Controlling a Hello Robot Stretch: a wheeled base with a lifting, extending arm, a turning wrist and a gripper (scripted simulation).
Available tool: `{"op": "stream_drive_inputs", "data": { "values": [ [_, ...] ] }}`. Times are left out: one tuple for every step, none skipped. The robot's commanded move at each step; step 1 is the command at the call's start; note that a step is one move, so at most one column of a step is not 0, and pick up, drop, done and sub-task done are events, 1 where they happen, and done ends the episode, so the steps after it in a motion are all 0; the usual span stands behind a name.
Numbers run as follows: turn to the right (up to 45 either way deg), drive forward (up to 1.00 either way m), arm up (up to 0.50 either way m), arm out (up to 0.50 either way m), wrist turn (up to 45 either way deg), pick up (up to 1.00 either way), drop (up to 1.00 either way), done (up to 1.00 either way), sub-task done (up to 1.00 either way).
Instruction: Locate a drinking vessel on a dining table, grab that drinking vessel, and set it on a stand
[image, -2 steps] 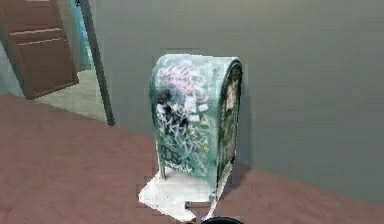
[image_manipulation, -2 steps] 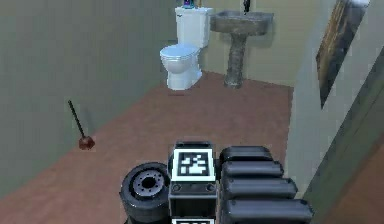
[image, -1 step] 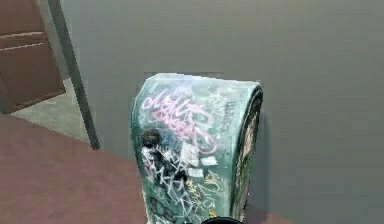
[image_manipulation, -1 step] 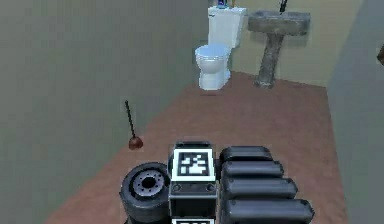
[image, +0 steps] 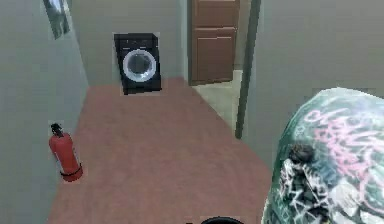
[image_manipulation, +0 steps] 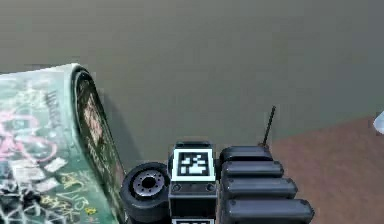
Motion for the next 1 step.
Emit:
{"op": "stream_drive_inputs", "data": {
  "values": [
    [-45.0, 0.0, 0.0, 0.0, 0.0, 0.0, 0.0, 0.0, 0.0]
  ]
}}
